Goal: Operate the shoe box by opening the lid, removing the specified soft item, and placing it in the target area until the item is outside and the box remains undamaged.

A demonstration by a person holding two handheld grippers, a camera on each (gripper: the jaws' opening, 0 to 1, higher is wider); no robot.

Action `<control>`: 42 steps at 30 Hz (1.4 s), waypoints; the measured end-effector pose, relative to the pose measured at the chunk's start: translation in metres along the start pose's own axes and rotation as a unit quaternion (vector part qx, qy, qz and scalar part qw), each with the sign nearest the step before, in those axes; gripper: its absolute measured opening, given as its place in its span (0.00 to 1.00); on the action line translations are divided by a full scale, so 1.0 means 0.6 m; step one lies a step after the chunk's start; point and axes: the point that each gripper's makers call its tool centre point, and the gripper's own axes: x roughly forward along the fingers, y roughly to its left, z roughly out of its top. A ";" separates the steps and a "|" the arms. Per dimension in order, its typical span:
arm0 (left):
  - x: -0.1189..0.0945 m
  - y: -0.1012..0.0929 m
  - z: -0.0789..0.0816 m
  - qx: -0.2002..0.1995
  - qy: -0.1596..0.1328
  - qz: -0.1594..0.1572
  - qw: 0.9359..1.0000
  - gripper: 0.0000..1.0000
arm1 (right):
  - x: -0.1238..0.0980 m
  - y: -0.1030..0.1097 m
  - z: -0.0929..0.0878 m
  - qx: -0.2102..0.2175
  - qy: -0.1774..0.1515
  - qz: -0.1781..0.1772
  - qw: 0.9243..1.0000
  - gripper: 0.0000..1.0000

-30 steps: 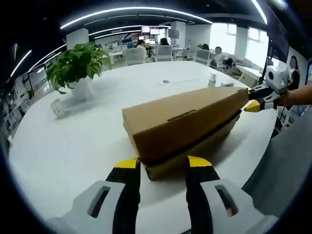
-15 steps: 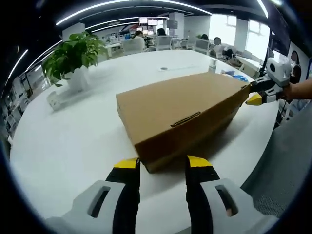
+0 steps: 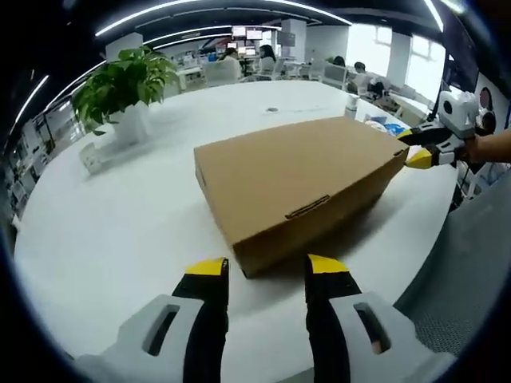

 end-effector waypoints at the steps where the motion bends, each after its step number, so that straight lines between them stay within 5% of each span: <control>1: 0.000 0.001 0.004 -0.001 -0.005 0.000 1.000 0.36 | 0.001 0.000 0.000 0.000 0.000 0.000 1.000 0.34; 5: 0.008 -0.006 0.021 0.014 -0.016 -0.007 1.000 0.35 | 0.007 0.001 0.000 0.003 0.004 0.004 1.000 0.32; 19: 0.035 0.004 -0.002 0.017 0.014 0.016 1.000 0.28 | 0.025 0.003 -0.027 0.011 0.023 -0.013 1.000 0.31; 42: 0.087 0.047 0.049 0.014 0.019 0.012 1.000 0.30 | 0.065 -0.049 0.000 0.014 0.034 -0.017 0.999 0.31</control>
